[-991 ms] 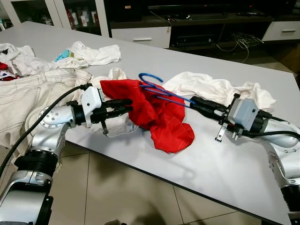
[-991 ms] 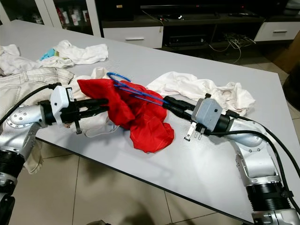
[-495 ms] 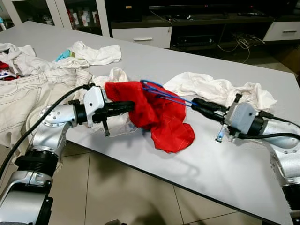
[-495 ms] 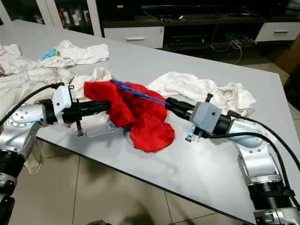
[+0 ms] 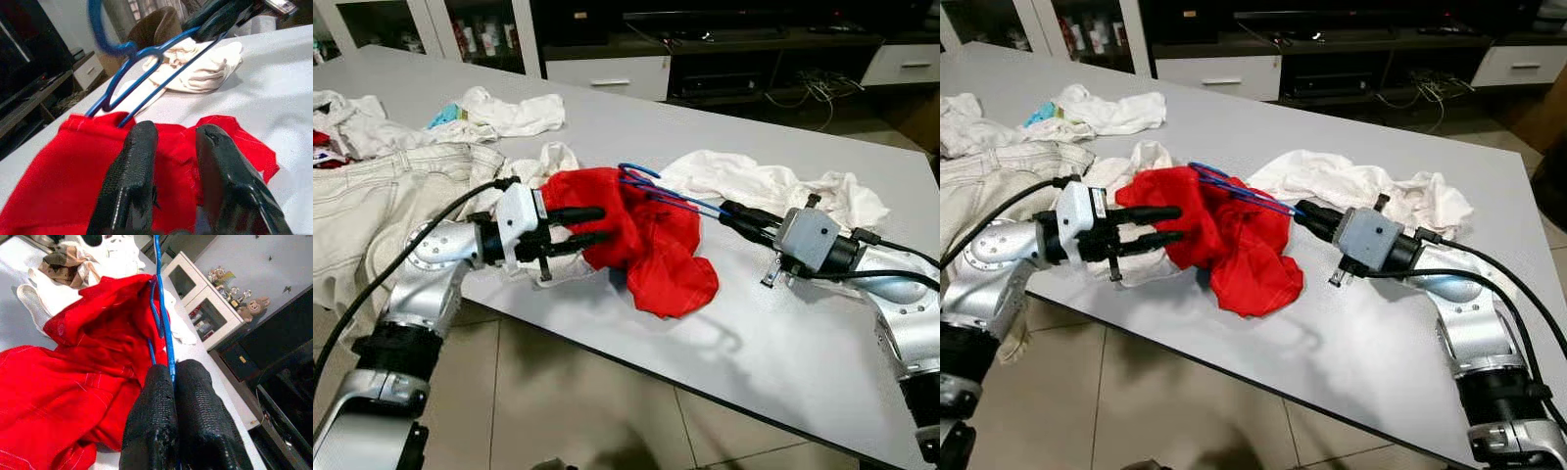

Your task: Hang hanger

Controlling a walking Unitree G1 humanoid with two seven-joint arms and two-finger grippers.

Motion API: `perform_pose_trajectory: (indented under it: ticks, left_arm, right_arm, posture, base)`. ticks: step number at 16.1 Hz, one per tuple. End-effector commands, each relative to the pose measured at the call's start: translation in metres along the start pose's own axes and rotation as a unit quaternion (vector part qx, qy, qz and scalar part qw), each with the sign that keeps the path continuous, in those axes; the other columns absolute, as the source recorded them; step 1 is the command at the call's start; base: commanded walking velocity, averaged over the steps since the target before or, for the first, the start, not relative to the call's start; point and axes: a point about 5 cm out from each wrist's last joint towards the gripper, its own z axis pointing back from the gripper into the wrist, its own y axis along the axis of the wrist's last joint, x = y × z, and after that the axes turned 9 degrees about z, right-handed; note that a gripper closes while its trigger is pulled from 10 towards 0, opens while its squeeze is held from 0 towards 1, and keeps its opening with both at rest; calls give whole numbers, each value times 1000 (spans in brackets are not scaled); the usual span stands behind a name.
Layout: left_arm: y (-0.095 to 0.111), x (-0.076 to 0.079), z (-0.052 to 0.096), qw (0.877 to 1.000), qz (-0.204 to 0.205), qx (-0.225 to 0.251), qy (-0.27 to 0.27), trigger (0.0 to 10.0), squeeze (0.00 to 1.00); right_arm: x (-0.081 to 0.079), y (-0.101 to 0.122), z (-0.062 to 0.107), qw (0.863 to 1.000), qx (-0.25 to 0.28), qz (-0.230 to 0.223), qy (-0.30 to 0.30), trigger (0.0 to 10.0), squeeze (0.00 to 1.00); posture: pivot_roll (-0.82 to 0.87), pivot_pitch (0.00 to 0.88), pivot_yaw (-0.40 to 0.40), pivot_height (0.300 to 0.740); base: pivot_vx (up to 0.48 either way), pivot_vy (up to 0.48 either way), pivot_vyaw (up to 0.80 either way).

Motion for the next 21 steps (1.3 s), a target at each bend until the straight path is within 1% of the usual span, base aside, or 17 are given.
perform_pose_trajectory:
  ticks: [1, 2, 3, 7, 8, 10, 11, 12, 13, 16, 17, 18, 19, 21]
  left_arm:
    - [1, 1, 2, 1000, -5, -3, 1, 10000, 1000]
    - [0, 0, 5, 1000, -12, -11, 6, 10000, 471]
    - [1, -1, 8, 1000, -19, -15, 14, 10000, 0]
    - [4, -11, 20, 998, -22, -8, 56, 10000, 0]
    - [4, -14, 25, 997, -27, -15, 65, 10000, 0]
    - [3, -21, 38, 995, -41, -42, 79, 10000, 0]
    - [3, -25, 42, 994, -45, -51, 83, 10000, 0]
    - [3, -26, 44, 994, -47, -54, 85, 10000, 0]
    - [5, -29, 47, 993, -51, -60, 89, 10000, 0]
    - [4, -33, 56, 991, -52, -85, 88, 10000, 0]
    - [1, -33, 58, 990, -52, -100, 83, 10000, 0]
    - [-6, -33, 62, 987, -54, -136, 73, 10000, 0]
    - [-7, -35, 64, 985, -55, -143, 76, 10000, 0]
    - [-5, -41, 63, 985, -57, -138, 88, 10000, 0]
  right_arm:
    - [6, 0, 1, 1000, 0, 11, -9, 10000, 0]
    - [5, -2, 4, 1000, -4, 14, -8, 10000, 0]
    - [5, -4, 7, 1000, -9, 21, -4, 10000, 0]
    - [-1, -10, 15, 999, -15, 36, 1, 10000, 27]
    - [-2, -10, 16, 999, -12, 43, 3, 10000, 51]
    - [-1, -9, 18, 998, -1, 60, 1, 10000, 59]
    - [0, -7, 18, 998, 5, 65, -5, 10000, 63]
    - [1, -7, 18, 998, 8, 68, -7, 10000, 59]
    - [3, -4, 15, 997, 16, 69, -14, 10000, 63]
    - [-7, -2, 6, 998, 31, 61, -14, 10000, 67]
    - [-8, -1, 5, 998, 36, 59, -14, 10000, 67]
    - [-11, 1, 2, 997, 47, 57, -15, 10000, 63]
    - [-11, 6, 0, 996, 61, 59, -16, 10000, 63]
    - [-10, 12, 0, 995, 75, 63, -18, 10000, 67]
  posture:
    - [-60, 0, 10, 740]
    - [-58, 0, 9, 740]
    - [-56, 0, 7, 740]
    - [-54, 0, 5, 740]
    - [-58, 0, 5, 740]
    - [-55, 0, 4, 740]
    - [-55, 0, 5, 740]
    - [-55, 0, 5, 740]
    - [-55, 0, 6, 740]
    - [-57, 0, 11, 740]
    - [-54, 0, 12, 740]
    - [-47, 0, 10, 740]
    - [-46, 0, 11, 740]
    - [-47, 0, 12, 740]
  base:
    - [0, 0, 0]
    - [0, 0, 0]
    - [0, 0, 0]
    - [0, 0, 0]
    - [0, 0, 0]
    - [0, 0, 0]
    - [0, 0, 0]
    - [0, 0, 0]
    - [0, 0, 0]
    - [0, 0, 0]
    - [0, 0, 0]
    - [0, 0, 0]
    - [0, 0, 0]
    - [0, 0, 0]
